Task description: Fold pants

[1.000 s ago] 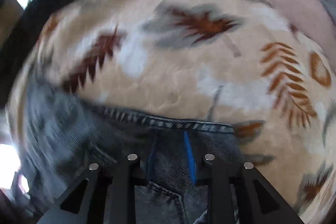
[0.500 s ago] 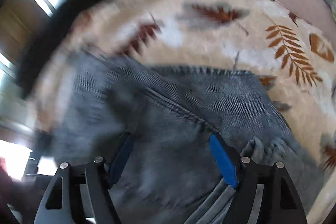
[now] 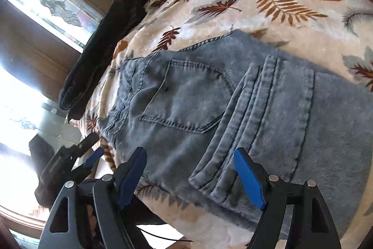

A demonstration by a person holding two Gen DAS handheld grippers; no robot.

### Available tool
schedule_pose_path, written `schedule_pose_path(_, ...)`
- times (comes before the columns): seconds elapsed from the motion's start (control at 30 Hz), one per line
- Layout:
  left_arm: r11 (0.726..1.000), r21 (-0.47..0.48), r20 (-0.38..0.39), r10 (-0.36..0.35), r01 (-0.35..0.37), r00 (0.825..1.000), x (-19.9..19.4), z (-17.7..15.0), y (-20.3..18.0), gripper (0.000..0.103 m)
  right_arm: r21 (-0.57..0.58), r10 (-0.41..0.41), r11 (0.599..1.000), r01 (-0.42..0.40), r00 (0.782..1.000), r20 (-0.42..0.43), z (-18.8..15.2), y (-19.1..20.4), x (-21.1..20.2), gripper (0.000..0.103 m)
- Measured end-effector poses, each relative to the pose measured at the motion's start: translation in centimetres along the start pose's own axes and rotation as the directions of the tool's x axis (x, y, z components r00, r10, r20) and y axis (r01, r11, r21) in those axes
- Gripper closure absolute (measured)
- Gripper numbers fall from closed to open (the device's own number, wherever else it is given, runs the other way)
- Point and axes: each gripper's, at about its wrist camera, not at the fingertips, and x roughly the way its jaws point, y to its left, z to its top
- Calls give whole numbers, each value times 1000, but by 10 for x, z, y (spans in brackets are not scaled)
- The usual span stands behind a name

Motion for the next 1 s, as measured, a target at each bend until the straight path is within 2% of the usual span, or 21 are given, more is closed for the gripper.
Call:
schedule_pose_path(0.07,1000,-14,-21,-14,14,1000,11,6,-1,29,-4,7,1000,-8,1000,-6,-2,4,3,23)
schedule_pose_path(0.17,994,-99,-53,-43,38,998,29,14,5,29,-14,17,1000,-17,1000,1,-2,10,2,23)
schedule_pose_path(0.3,990,-124,-40,-78,72,996,39,22,1,31,3,15,1000,-15,1000,-3,5,13,6,23)
schedule_pose_path(0.4,993,-116,-36,-35,31,999,45,27,0,59,60,79,995,-78,997,-20,17,17,16,23)
schedule_pose_path(0.53,994,-107,-32,-26,22,999,46,27,9,71,90,206,975,-203,978,-34,38,34,37,23)
schedule_pose_path(0.57,994,-103,-28,-24,21,999,45,26,9,72,119,222,970,-213,973,-64,44,33,50,23)
schedule_pose_path(0.6,995,-102,-26,-20,17,999,45,26,10,75,144,214,970,-198,971,-103,46,31,64,23)
schedule_pose_path(0.63,995,-102,-24,-15,13,1000,45,26,11,77,179,195,970,-163,965,-178,48,26,88,23)
schedule_pose_path(0.67,995,-99,-24,-9,6,1000,44,26,11,79,202,203,965,-164,960,-191,49,22,99,22)
schedule_pose_path(0.77,997,-76,-20,-1,-1,1000,42,26,10,81,227,252,949,-217,958,-140,57,28,77,22)
schedule_pose_path(0.83,997,-73,-19,4,-5,1000,42,26,10,81,174,221,964,-203,971,-95,59,34,64,22)
schedule_pose_path(0.87,997,-71,-16,7,-8,1000,42,25,10,81,167,201,969,-182,974,-103,59,33,69,22)
schedule_pose_path(0.9,998,-68,-14,14,-15,1000,42,25,8,81,183,179,972,-150,972,-155,57,27,85,22)
schedule_pose_path(0.93,998,-64,-16,20,-21,1000,42,25,7,83,217,192,965,-147,960,-203,53,19,104,21)
schedule_pose_path(1.0,999,-42,-8,33,-33,999,40,27,2,85,233,207,959,-165,964,-169,56,20,91,22)
